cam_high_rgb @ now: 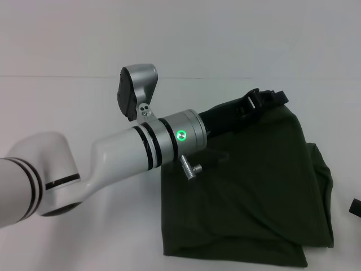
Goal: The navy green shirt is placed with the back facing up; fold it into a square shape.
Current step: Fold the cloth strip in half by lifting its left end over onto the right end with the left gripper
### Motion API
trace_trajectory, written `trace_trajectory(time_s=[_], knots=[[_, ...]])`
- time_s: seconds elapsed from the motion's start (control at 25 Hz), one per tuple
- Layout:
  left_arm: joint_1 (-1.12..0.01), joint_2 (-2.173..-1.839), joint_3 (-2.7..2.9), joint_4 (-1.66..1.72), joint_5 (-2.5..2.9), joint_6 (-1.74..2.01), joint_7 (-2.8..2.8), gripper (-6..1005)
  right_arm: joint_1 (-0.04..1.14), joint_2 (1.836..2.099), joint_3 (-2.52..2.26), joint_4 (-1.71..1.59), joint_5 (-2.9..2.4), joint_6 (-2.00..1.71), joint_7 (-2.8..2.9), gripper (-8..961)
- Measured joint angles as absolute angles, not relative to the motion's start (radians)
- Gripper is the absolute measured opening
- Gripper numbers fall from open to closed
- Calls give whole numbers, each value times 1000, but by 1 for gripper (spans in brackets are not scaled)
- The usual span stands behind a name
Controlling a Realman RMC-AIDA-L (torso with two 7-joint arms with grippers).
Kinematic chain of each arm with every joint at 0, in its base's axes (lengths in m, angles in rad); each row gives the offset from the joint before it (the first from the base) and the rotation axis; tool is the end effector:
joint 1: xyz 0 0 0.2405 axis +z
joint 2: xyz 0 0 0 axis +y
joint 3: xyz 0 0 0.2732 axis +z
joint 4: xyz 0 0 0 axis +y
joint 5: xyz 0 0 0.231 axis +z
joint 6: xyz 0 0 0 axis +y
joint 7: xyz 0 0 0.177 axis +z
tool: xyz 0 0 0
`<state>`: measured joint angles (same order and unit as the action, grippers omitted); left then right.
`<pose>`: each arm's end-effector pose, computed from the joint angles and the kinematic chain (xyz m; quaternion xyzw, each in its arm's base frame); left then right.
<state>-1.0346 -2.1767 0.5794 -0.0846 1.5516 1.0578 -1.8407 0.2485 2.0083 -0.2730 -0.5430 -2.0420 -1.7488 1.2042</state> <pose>-0.1178 0.4251 -0.1815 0.6894 0.6074 0.3946 0.0080 0.3835 0.2614 0.0280 -0.8569 0.3104 0.3214 0.2571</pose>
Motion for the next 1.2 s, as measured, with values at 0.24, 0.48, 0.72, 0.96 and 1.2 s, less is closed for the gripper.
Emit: trace_trajectory(time_s=[0.24,0.48,0.72,0.96,1.2], knots=[[-1032,-2177,555,-118,1556,1072,-1777,173,252,2009,-272,-543,-2042,-1744,1204,946],[-1054,-2177,543,-139,1570,1073,-1777,522,261,2016,-267,-543,-2041,-1740,1200,947],[-1042,-2177,539,-128,1575,1071,-1789,730,263,2020,-260,-543,-2040,-1739,1196,947],[-1021,-2177,517,-72,1576,1106,-1827,850,266,2020,-259,-543,-2040,-1738,1195,946],[-999,-2176,517,-52,1573,1064,-1836,924,265,2020,-259,-543,-2040,-1737,1195,946]])
